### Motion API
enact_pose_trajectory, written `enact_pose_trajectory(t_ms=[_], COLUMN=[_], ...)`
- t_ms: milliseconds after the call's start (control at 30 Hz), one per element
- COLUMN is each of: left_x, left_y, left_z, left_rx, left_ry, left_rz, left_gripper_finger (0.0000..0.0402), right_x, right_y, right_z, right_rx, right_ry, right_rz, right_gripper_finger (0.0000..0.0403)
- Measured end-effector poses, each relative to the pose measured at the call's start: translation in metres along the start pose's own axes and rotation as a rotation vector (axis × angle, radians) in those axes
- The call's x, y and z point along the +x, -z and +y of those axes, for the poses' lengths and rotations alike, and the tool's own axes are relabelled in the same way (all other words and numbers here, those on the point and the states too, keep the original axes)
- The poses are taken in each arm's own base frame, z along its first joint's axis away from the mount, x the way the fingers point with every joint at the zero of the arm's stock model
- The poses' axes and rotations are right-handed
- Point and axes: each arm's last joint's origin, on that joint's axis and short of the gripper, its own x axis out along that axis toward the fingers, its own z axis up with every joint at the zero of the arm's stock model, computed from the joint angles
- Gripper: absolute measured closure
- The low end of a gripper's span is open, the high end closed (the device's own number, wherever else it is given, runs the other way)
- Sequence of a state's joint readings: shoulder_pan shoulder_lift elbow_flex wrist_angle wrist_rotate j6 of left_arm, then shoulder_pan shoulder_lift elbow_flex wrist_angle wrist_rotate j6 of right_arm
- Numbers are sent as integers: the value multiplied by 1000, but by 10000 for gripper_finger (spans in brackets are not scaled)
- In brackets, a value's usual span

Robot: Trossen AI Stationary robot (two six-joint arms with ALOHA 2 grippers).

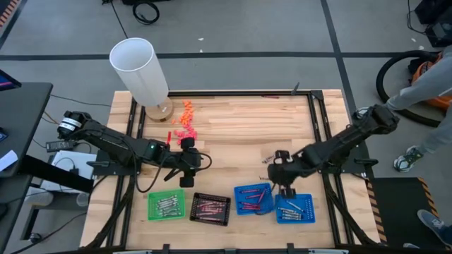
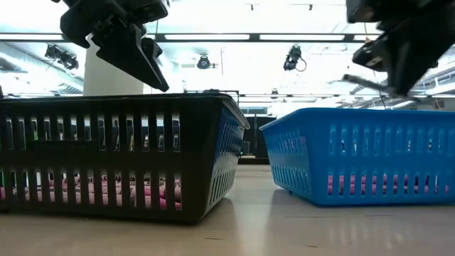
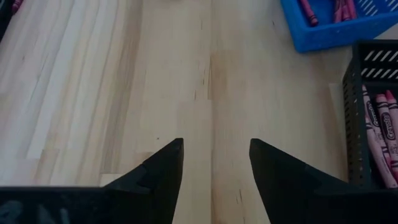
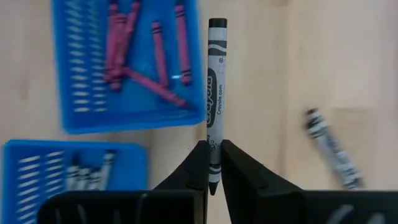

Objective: Sort crayons
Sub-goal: Put the black crayon into the right blue bin

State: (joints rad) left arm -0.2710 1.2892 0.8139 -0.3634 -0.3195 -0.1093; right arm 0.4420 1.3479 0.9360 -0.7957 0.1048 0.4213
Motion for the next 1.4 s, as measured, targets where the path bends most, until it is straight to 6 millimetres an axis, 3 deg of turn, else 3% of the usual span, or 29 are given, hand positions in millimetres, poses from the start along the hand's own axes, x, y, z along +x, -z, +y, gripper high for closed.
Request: enact_pose_trajectory(t_ms=[400, 600, 1067, 1400], left_x=[0, -1, -2, -2], left_y=[-3, -11, -18, -18], left_z=[0, -1, -2, -2], left_rx=[40, 105, 176, 174], left_ry=[2, 4, -2, -2], left_rz=[-27, -114, -180, -186], left_gripper_finger=[207, 207, 208, 208], right_x=[-7, 0, 9, 10], right_y=[24, 41, 74, 77], right_z=[46, 59, 69, 66], right_rx=[102, 148, 266, 276], right_ry=[-174, -195, -177, -159], right_rz=[91, 116, 233, 275], right_gripper_finger=[365, 359, 345, 311])
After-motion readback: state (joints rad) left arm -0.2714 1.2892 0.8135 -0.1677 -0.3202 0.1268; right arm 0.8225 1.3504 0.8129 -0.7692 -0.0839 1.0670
